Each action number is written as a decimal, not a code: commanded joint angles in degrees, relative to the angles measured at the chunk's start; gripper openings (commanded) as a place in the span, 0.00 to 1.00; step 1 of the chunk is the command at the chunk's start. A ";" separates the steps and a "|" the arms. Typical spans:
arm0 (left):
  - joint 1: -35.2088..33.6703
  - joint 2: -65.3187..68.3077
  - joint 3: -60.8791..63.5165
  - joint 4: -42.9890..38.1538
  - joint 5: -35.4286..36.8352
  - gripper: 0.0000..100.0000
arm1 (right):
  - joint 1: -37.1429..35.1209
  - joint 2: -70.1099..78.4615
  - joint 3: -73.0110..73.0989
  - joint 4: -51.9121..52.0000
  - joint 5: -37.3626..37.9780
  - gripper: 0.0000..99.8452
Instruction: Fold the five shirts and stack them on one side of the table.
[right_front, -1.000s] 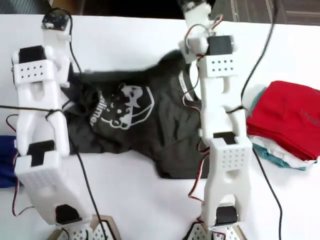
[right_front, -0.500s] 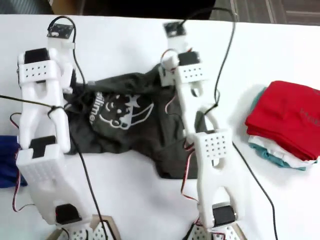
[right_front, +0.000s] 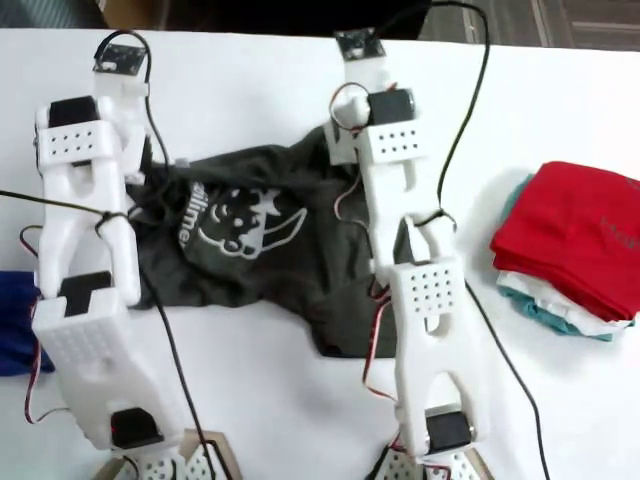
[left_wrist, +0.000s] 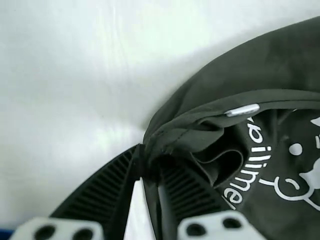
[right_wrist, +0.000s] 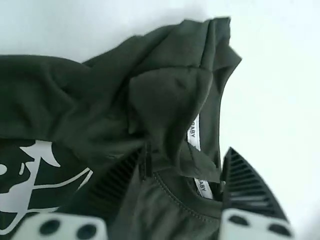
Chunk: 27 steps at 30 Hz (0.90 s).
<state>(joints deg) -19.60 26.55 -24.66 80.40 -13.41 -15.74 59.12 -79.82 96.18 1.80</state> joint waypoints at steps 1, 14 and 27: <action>-0.09 -0.62 -2.51 -0.53 -0.09 0.02 | 0.84 -4.70 -4.92 0.66 -0.35 0.15; -0.35 -0.62 -2.51 -0.53 -0.18 0.02 | 2.15 -4.79 4.84 1.89 10.90 0.14; -1.58 -0.62 -2.51 -0.44 -0.18 0.02 | 8.04 -10.95 20.92 0.40 26.20 0.14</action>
<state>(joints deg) -20.48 26.55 -24.66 80.40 -13.41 -10.02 51.21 -58.90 97.41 27.38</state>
